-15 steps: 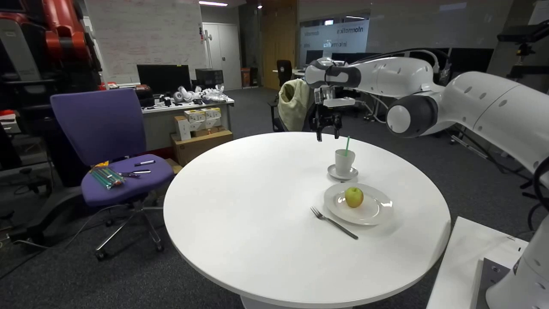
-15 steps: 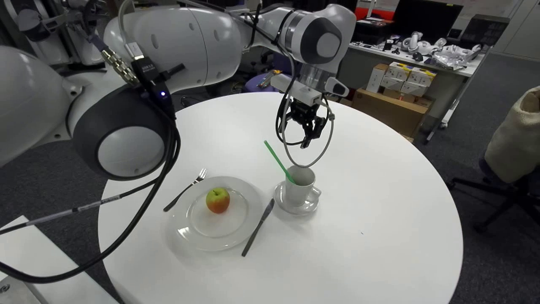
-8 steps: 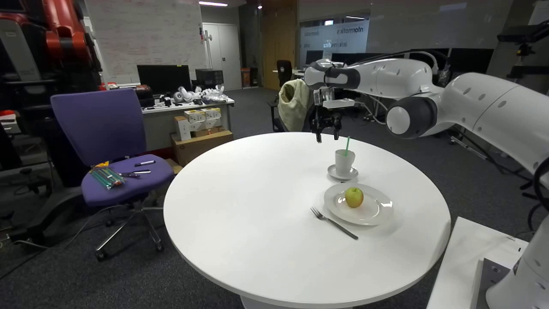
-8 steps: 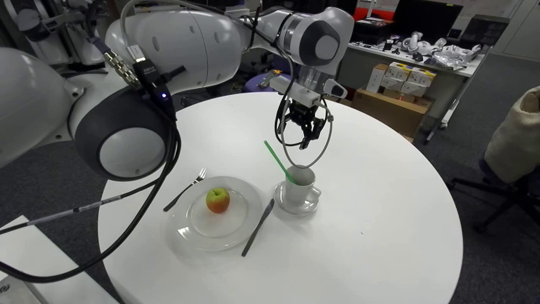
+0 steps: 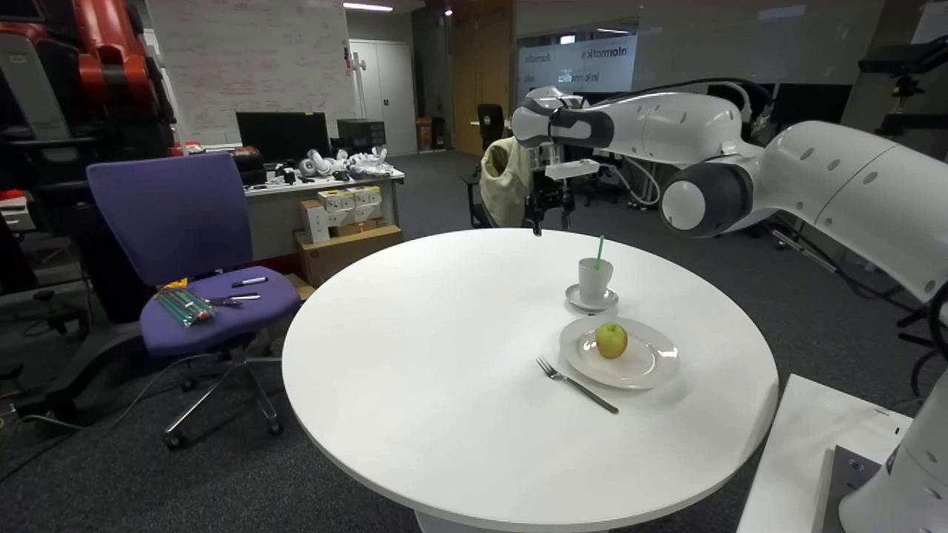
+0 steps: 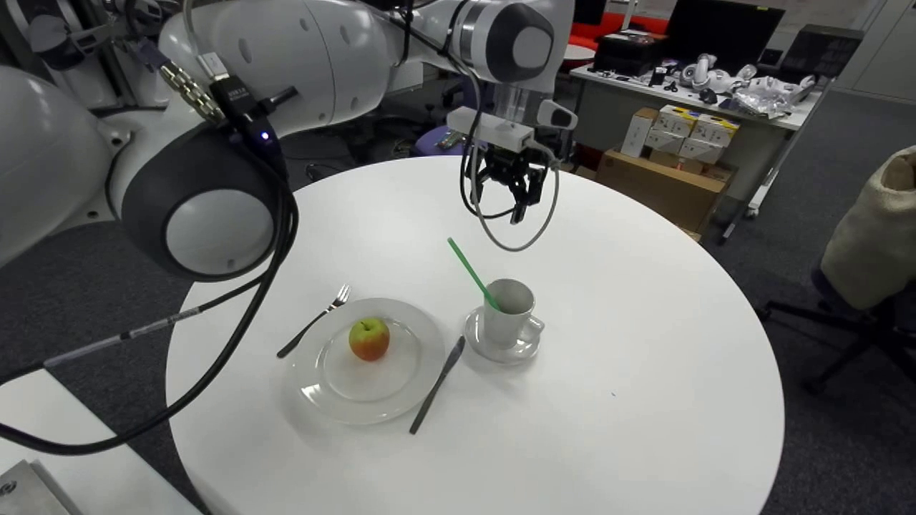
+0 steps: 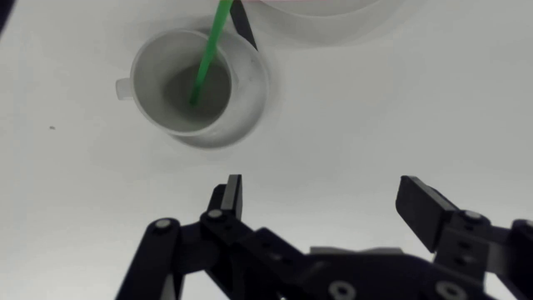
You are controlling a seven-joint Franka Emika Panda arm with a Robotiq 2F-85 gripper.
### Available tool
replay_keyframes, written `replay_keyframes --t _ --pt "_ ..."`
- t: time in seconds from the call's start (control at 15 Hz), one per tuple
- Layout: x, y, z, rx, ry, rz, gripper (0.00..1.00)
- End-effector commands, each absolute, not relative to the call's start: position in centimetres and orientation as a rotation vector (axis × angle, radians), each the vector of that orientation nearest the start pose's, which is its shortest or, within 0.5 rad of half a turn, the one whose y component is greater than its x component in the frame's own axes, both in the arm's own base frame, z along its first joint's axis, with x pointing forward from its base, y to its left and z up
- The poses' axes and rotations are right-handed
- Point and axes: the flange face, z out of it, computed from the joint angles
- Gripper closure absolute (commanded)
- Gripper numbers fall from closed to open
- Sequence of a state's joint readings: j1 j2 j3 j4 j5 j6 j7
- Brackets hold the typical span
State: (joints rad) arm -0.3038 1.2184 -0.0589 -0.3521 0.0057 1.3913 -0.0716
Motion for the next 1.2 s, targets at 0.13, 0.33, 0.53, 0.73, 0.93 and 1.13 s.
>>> replay_keyframes --t 0.13,0.33,0.53,0.73,0.93,1.13 --pt "75.7 -18.7 36.2 -3.255 0.018 0.233 0.0" --pt "76.5 -16.0 36.1 -3.279 -0.177 0.224 0.0" --pt "77.3 -14.3 35.5 -3.279 -0.348 0.205 0.0" --pt "78.0 -13.5 35.6 -3.267 -0.525 0.15 0.0" --pt "78.4 -13.5 35.5 -3.246 -0.598 0.087 0.0" --pt "78.7 -13.6 35.4 -3.234 -0.646 0.053 0.0"
